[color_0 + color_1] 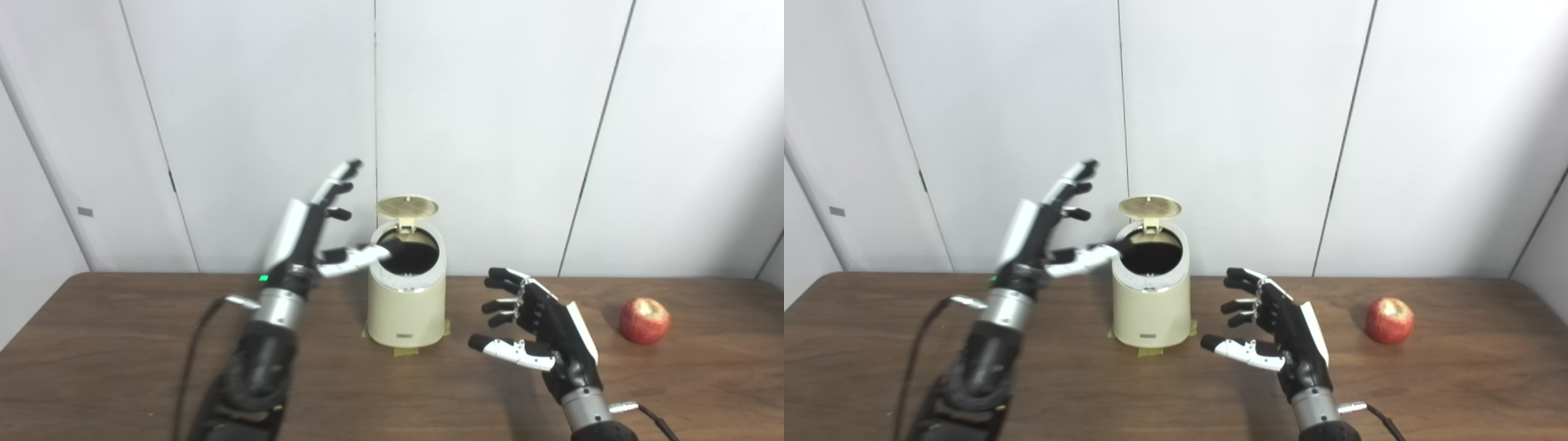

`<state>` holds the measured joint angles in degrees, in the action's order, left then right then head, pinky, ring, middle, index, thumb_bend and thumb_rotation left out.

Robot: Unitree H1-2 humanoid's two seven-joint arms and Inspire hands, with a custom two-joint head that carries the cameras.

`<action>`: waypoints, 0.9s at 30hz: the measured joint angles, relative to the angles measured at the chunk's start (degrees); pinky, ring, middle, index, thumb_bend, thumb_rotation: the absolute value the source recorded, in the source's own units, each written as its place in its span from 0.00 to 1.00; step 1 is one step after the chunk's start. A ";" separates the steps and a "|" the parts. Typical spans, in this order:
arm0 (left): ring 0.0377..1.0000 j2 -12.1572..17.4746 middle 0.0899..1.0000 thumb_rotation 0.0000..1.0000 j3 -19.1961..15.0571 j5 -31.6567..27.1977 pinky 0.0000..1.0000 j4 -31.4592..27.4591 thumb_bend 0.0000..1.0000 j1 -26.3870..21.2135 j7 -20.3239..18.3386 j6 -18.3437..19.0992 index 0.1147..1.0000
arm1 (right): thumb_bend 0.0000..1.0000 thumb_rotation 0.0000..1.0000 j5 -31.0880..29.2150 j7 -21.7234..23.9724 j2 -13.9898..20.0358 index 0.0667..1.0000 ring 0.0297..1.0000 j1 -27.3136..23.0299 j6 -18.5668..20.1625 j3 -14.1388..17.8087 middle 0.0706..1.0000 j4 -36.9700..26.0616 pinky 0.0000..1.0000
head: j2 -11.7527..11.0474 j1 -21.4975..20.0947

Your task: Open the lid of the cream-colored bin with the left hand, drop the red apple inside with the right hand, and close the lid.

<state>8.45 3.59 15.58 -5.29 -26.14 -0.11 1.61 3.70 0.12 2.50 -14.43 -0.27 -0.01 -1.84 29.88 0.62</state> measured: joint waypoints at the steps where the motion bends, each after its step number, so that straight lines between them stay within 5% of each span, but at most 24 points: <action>1: 0.84 0.22 0.90 0.39 -0.45 -1.35 0.64 -0.01 0.89 1.55 -0.56 0.05 0.93 | 0.81 0.16 0.01 0.00 0.06 0.71 0.58 0.00 0.00 0.00 0.72 0.00 0.51 | 0.00 -0.09; 8: 0.78 2.60 0.82 0.30 -4.53 -9.57 0.65 0.29 0.83 12.08 -4.01 -0.35 0.86 | 0.78 0.12 0.21 -0.08 0.22 0.71 0.57 0.00 0.00 0.18 0.72 0.00 0.51 | 0.09 -1.23; 16: 0.74 3.35 0.80 0.28 -5.43 -11.80 0.64 2.60 0.82 14.46 -4.87 -4.08 0.85 | 0.83 0.16 -1.57 0.21 0.99 0.77 0.59 -0.09 -0.85 1.31 0.74 0.50 0.52 | -0.35 -6.83; 21: 0.74 3.69 0.80 0.29 -5.91 -12.27 0.65 2.95 0.82 14.45 -5.29 -5.52 0.85 | 0.84 0.20 -0.88 1.39 7.49 0.76 0.64 -1.46 -2.52 3.18 0.75 3.48 0.55 | -1.32 -12.91; 27: 0.76 5.95 0.81 0.28 -7.30 -13.70 0.68 4.98 0.80 14.35 -6.44 -7.34 0.86 | 0.83 0.11 4.74 -0.24 13.29 0.78 0.65 -3.87 4.28 6.19 0.75 -4.76 0.57 | -2.63 -19.57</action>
<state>14.41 -3.71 1.88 -0.30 -11.79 -6.55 -5.73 8.44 -0.12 15.79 -18.30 4.01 6.18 -6.60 27.25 -18.96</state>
